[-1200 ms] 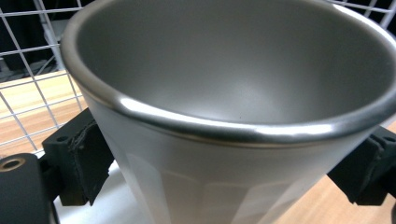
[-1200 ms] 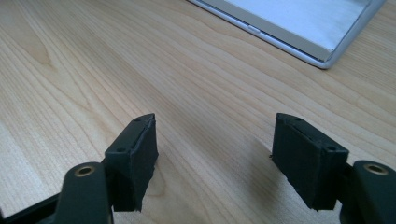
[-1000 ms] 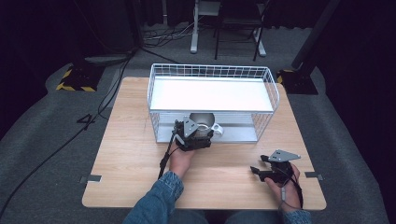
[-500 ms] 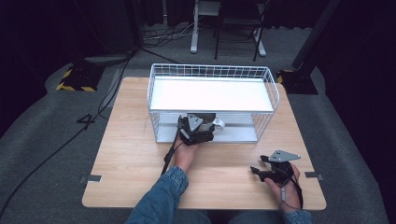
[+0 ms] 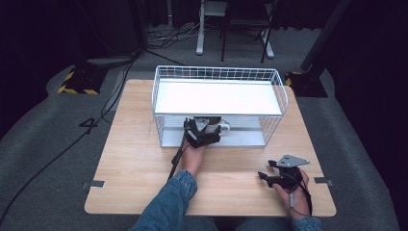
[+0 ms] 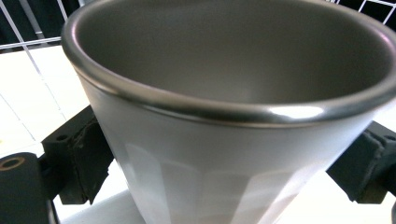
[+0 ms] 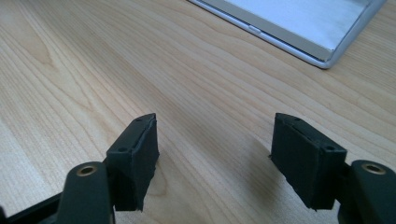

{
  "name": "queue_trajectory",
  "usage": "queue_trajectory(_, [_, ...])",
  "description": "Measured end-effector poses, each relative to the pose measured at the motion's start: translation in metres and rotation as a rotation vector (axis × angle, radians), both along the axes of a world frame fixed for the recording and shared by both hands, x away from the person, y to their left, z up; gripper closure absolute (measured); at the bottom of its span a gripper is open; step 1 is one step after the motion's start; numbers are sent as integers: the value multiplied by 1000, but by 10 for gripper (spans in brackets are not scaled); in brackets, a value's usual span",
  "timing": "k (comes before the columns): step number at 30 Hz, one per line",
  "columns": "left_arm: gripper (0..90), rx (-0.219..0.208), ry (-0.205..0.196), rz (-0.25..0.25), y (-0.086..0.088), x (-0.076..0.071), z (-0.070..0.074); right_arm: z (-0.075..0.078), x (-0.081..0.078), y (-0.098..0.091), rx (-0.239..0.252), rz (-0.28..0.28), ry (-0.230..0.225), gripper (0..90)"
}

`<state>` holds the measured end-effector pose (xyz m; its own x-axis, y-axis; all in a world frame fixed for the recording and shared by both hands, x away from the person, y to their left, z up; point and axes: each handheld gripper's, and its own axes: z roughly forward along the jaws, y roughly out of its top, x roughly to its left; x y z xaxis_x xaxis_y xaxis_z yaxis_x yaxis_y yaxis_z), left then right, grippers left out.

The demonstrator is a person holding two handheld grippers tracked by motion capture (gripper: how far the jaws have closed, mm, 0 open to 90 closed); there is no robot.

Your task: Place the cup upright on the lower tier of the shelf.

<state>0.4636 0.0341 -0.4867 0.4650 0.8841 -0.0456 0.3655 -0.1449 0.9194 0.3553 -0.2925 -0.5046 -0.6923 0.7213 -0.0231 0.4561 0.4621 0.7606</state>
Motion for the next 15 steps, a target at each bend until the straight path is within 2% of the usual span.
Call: queue_trajectory(15, [75,-6,1,-15,2,1,0,0,0,0,-5,-1,-2,322])
